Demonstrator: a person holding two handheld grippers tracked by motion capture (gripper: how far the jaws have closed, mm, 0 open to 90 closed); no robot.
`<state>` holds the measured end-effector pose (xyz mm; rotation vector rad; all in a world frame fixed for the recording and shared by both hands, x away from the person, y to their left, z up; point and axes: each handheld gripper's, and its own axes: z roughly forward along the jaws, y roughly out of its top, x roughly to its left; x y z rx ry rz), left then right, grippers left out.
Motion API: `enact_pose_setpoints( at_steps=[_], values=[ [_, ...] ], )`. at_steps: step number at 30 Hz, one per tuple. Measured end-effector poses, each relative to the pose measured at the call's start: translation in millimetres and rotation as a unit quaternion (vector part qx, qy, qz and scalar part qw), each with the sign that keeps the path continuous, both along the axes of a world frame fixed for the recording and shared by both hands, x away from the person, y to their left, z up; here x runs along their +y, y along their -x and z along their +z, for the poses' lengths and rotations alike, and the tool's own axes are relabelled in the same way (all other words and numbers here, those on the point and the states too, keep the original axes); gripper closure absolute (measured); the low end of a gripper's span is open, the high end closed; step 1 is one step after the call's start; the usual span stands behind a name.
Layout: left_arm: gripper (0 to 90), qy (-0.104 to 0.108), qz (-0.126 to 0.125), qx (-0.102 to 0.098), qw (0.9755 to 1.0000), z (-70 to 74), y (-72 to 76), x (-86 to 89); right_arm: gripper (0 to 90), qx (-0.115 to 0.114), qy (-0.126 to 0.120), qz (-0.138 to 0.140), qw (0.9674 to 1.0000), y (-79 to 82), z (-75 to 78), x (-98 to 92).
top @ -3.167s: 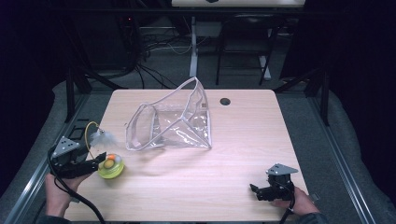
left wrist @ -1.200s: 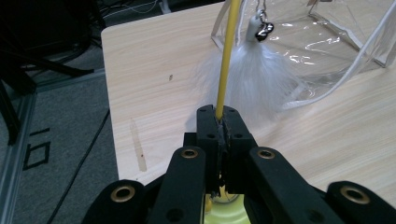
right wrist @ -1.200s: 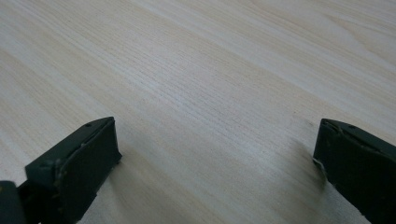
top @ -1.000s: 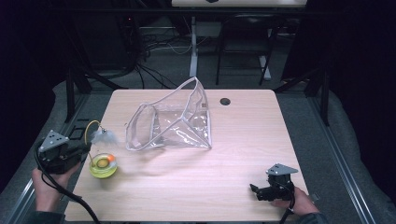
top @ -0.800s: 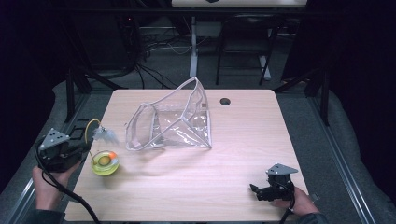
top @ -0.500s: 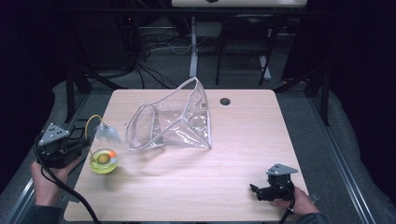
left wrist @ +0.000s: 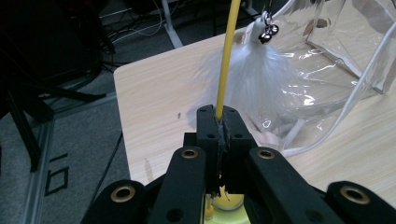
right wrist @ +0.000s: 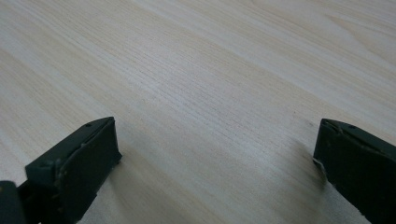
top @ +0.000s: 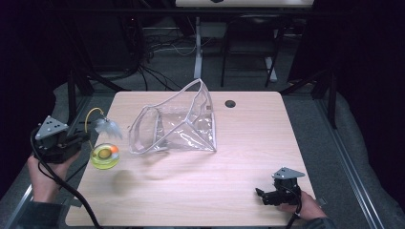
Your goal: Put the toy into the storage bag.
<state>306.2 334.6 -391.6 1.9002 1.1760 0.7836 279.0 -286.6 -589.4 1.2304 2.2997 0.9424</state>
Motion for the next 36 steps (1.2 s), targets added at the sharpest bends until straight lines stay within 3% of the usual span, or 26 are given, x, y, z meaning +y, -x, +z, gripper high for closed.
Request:
enact_pose_setpoints(
  at_steps=[20, 36],
  values=[
    [87.7, -0.008, -0.006, -0.031, 0.9995, 37.5, -11.5, -5.8, 0.0, -0.001, -0.001, 0.000, 1.0000, 0.0, -0.1, 0.1],
    [87.6, -0.012, -0.028, -0.052, 0.9982, 63.1, -27.7, -25.0, 0.0, 0.000, -0.001, 0.000, 1.0000, -0.1, -0.1, 0.0]
  ],
)
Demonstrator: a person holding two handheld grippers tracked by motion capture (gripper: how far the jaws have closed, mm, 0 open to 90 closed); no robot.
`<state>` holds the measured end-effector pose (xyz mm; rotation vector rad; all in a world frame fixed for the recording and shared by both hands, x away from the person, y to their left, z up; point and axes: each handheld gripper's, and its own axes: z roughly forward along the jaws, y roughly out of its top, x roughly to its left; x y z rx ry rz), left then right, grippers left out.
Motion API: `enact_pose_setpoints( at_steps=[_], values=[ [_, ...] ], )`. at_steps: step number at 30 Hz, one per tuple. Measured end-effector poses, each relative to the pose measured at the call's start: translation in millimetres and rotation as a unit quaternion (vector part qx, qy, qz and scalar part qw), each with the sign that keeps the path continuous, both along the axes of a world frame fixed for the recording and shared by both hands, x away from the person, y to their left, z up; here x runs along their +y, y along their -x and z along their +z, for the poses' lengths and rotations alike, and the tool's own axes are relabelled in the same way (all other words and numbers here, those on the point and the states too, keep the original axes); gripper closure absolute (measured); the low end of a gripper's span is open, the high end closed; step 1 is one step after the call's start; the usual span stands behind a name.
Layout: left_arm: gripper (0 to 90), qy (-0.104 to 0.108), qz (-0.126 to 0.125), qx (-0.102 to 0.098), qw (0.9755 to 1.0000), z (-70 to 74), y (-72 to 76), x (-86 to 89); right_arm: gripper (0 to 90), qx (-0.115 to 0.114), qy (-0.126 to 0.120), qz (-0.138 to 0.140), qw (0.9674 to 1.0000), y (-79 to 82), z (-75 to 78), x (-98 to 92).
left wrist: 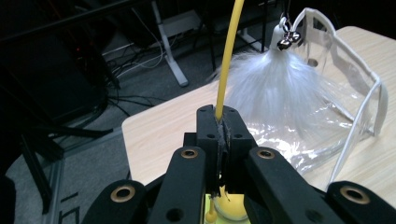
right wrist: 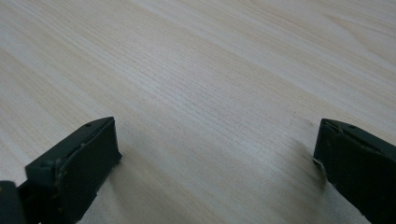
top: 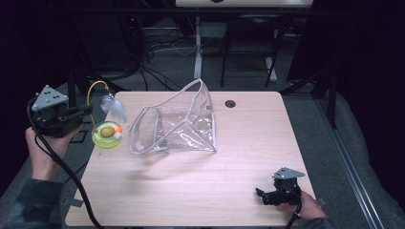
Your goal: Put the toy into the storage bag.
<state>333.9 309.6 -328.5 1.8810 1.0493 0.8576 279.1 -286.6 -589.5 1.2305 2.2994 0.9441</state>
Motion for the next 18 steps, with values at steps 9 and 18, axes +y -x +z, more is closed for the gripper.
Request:
enact_pose_setpoints(
  at_steps=[9, 18],
  values=[
    [87.6, -0.005, -0.014, -0.006, 0.9999, 8.2, -11.3, -13.7, 0.0, 0.000, 0.000, 0.000, 1.0000, 0.1, 0.0, 0.1],
    [87.6, -0.005, -0.031, -0.002, 0.9995, 9.5, -23.7, -28.2, 0.0, 0.000, 0.003, 0.001, 1.0000, -0.1, 0.0, -0.3]
  ],
)
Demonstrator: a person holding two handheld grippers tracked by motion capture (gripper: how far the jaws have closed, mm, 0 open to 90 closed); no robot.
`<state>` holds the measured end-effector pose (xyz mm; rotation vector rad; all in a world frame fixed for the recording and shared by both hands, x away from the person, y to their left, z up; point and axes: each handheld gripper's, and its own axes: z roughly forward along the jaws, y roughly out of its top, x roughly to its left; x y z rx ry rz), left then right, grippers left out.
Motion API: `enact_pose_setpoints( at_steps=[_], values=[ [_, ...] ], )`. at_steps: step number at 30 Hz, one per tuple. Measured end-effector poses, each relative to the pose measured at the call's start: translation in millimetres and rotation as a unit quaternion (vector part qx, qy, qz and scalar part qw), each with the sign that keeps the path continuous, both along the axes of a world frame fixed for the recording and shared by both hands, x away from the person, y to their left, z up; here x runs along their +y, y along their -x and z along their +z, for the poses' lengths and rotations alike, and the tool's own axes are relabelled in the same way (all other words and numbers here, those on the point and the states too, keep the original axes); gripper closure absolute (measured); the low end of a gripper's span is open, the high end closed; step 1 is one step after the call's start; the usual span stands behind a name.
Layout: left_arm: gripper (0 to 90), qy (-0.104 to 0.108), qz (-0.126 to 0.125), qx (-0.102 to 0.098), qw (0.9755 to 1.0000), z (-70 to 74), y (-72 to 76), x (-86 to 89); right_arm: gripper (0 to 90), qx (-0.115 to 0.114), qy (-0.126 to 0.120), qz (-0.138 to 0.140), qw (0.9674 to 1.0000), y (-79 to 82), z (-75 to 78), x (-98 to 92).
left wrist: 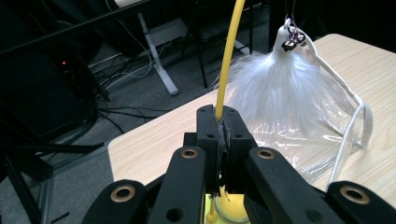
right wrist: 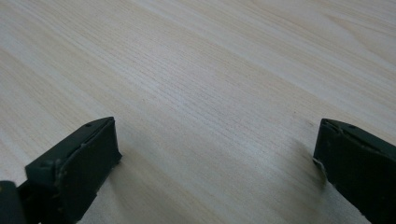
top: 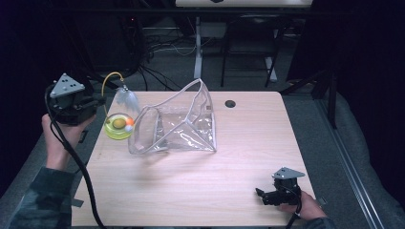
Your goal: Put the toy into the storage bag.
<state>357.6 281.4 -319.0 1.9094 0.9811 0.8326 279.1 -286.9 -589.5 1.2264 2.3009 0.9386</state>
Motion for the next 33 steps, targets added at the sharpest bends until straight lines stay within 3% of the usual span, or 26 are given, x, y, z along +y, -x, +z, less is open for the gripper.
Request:
enact_pose_setpoints(
  at_steps=[22, 33],
  values=[
    [87.6, 0.003, -0.039, 0.016, 0.9991, -6.8, -32.2, -39.8, 0.0, 0.001, -0.001, 0.000, 1.0000, 0.0, -0.1, 0.1],
    [87.6, 0.014, -0.061, 0.032, 0.9975, -18.9, -48.8, -56.9, 0.0, 0.001, -0.001, 0.000, 1.0000, 0.0, -0.1, 0.1]
  ],
)
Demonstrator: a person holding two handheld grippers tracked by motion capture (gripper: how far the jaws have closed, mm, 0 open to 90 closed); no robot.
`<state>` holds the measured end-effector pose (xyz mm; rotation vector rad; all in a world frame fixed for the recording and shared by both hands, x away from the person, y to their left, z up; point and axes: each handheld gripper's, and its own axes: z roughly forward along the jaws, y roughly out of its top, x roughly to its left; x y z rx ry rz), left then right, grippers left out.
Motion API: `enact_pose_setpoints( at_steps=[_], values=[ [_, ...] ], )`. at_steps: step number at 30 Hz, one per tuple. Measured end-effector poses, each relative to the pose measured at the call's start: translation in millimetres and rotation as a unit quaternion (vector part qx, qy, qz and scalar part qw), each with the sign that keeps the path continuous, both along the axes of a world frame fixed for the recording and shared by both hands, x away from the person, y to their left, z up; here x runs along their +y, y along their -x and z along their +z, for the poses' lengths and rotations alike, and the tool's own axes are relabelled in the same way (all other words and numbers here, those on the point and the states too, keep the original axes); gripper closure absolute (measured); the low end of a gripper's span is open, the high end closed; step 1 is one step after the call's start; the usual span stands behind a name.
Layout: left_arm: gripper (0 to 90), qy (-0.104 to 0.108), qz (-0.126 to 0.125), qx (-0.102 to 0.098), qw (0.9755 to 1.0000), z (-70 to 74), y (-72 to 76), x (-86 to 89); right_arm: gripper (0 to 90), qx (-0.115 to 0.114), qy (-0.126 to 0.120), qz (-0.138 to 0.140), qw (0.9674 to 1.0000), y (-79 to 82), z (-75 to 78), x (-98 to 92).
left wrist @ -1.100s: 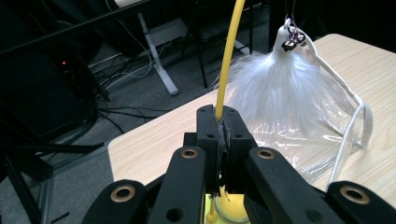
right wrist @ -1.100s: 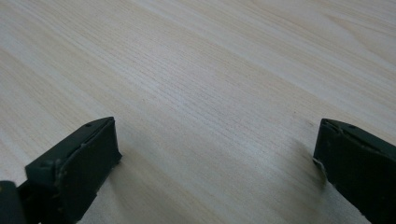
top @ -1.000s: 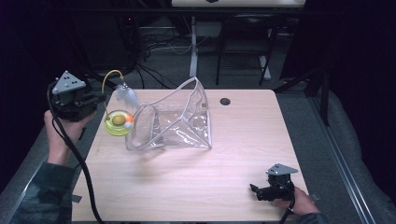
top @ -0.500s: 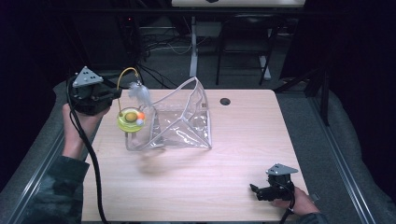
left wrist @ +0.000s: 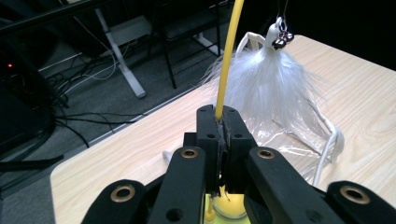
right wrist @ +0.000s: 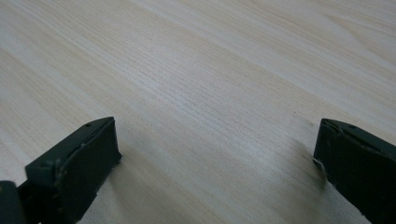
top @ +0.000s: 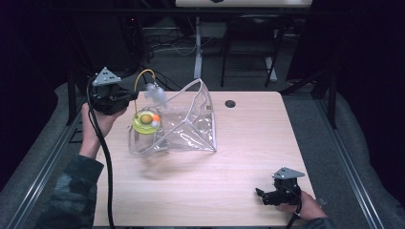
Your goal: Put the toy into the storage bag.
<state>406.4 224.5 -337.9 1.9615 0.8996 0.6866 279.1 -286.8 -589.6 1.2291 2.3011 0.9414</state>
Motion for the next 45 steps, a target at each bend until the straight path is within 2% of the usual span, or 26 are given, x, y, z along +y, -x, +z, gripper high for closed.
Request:
enact_pose_setpoints(
  at_steps=[7, 14, 18, 30, 36, 41, 45],
  values=[
    [87.6, -0.008, -0.018, 0.007, 0.9998, -7.4, -8.3, -12.8, 0.0, 0.000, 0.000, 0.000, 1.0000, 0.0, 0.0, 0.0],
    [87.6, 0.006, -0.026, 0.010, 0.9996, -15.9, -15.6, -21.2, 0.0, 0.000, 0.000, 0.000, 1.0000, 0.0, 0.0, 0.0],
    [87.6, 0.011, -0.030, 0.019, 0.9993, -24.5, -20.3, -25.2, 0.0, 0.000, 0.000, 0.000, 1.0000, 0.0, 0.0, 0.0],
    [87.6, 0.019, -0.029, 0.049, 0.9982, -46.7, -36.9, -29.0, 0.0, 0.000, -0.005, 0.001, 1.0000, 0.0, -0.2, 0.2],
    [87.6, 0.004, -0.020, 0.054, 0.9983, -57.9, -42.8, -33.6, 0.0, 0.000, -0.005, 0.001, 1.0000, 0.0, -0.2, 0.2],
    [87.6, 0.012, -0.016, 0.064, 0.9978, -66.2, -49.4, -35.4, 0.0, 0.003, -0.005, 0.000, 1.0000, 0.2, 0.2, 0.3],
    [87.6, 0.007, -0.020, 0.068, 0.9974, -71.2, -54.0, -38.5, 0.0, 0.001, 0.000, 0.000, 1.0000, 0.0, 0.2, 0.0]
  ],
)
